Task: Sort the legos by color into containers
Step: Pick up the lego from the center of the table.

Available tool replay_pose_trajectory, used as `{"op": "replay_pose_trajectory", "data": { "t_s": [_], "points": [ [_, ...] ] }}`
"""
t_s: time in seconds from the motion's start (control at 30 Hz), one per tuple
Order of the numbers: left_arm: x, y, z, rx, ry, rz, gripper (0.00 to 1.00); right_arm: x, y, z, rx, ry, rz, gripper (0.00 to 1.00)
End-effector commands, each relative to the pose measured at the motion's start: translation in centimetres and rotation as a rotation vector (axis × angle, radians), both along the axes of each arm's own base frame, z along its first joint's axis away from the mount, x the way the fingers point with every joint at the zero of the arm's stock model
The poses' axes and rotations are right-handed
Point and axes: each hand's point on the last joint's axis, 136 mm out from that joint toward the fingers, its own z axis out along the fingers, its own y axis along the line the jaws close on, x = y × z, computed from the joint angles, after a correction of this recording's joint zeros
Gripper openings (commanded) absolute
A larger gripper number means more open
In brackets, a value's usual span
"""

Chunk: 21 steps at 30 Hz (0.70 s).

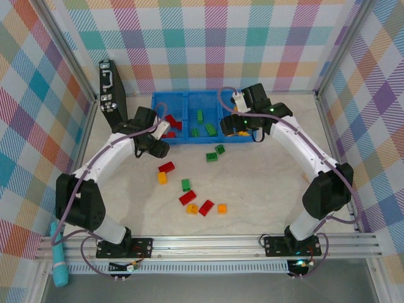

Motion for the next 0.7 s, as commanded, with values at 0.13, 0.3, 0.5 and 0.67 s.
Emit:
{"op": "replay_pose_trajectory", "data": {
  "t_s": [0.13, 0.3, 0.5, 0.67],
  "points": [
    [0.5, -1.8, -3.8, 0.04, 0.075, -0.104, 0.56, 0.6, -0.2, -0.3, -0.043, 0.02, 0.014, 0.9],
    [0.4, -2.4, -5.3, 0.066, 0.107, -0.139, 0.57, 0.5, -0.2, -1.4, -0.055, 0.047, 0.019, 0.9],
    [0.1, -2.4, -7.0, 0.121, 0.154, -0.165, 0.6, 0.9, 0.0, -2.6, -0.077, 0.074, 0.031, 0.9],
    [-0.4, -2.5, -8.2, 0.158, 0.198, -0.191, 0.61, 1.5, 0.5, -3.0, -0.079, 0.083, 0.044, 0.9]
  ]
}}
